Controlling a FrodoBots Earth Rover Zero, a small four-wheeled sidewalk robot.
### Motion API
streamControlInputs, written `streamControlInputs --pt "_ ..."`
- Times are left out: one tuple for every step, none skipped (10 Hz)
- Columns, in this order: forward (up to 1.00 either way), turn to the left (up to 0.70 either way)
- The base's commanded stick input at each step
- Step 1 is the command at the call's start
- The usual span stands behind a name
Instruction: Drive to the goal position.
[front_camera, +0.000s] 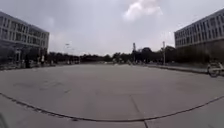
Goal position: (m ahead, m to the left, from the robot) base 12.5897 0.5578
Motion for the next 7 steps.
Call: streamControlInputs --pt "0.70 -0.01" --pt "0.70 -0.07" --pt "0.70 -0.14" --pt "0.70 -0.09" --pt "0.70 0.00" --pt "0.70 0.00" --pt "0.70 0.00"
